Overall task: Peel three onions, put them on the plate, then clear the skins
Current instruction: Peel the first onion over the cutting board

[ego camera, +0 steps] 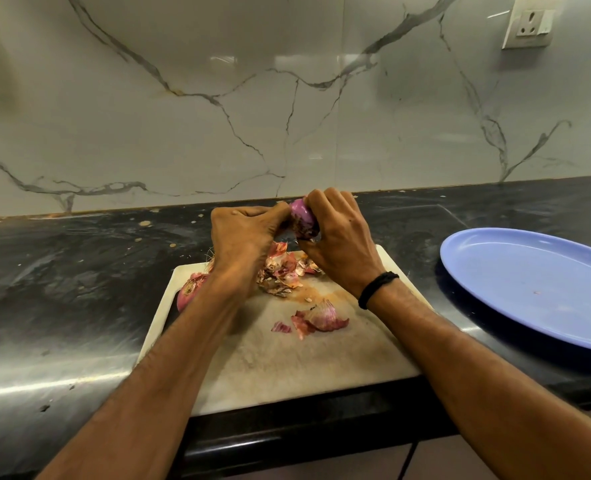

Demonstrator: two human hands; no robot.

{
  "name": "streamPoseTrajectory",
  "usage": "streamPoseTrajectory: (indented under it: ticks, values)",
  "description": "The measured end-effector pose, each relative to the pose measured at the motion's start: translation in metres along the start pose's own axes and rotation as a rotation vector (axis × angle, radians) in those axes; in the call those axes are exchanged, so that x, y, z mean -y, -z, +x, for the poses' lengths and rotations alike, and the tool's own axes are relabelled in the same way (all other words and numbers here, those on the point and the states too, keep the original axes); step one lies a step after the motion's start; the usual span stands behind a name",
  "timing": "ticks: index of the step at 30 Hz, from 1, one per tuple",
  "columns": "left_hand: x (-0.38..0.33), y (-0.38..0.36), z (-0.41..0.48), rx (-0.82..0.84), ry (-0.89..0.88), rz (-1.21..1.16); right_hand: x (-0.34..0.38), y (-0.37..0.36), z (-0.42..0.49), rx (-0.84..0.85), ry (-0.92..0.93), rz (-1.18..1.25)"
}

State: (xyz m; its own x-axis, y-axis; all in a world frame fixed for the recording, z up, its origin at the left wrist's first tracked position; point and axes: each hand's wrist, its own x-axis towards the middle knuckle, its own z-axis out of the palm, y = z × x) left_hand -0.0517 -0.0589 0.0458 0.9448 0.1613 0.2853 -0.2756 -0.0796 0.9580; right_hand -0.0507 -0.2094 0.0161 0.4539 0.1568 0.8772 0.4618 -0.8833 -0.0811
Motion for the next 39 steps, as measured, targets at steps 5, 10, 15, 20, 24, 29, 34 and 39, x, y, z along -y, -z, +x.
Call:
streamPoseTrajectory:
  ticks: [5, 10, 15, 20, 24, 29, 34, 39]
  values:
    - [-0.005, 0.000, -0.007, 0.058, -0.022, -0.061, 0.000, 0.002, 0.000, -0.018, -0.003, 0.007]
    - [-0.007, 0.002, -0.007, 0.093, -0.035, -0.047, 0.000, 0.003, 0.001, -0.030, -0.035, 0.041]
    - [-0.010, 0.002, -0.011, 0.180, -0.089, -0.014, -0.002, 0.003, 0.001, -0.040, -0.046, 0.062]
    - [-0.008, 0.004, -0.007, 0.145, -0.077, 0.016, -0.003, 0.003, 0.000, -0.043, -0.068, 0.088]
    - [-0.009, 0.004, -0.009, 0.188, -0.100, 0.008, -0.004, 0.002, 0.000, -0.042, -0.077, 0.116]
    - [-0.008, 0.004, -0.007, 0.152, -0.130, 0.059, -0.003, 0.004, 0.001, -0.040, -0.079, 0.117]
    - [-0.008, 0.004, -0.006, 0.124, -0.124, 0.056, -0.003, 0.004, 0.001, -0.033, -0.100, 0.119]
    - [-0.008, 0.001, -0.007, 0.103, -0.130, 0.052, -0.003, 0.003, 0.000, -0.042, -0.088, 0.104]
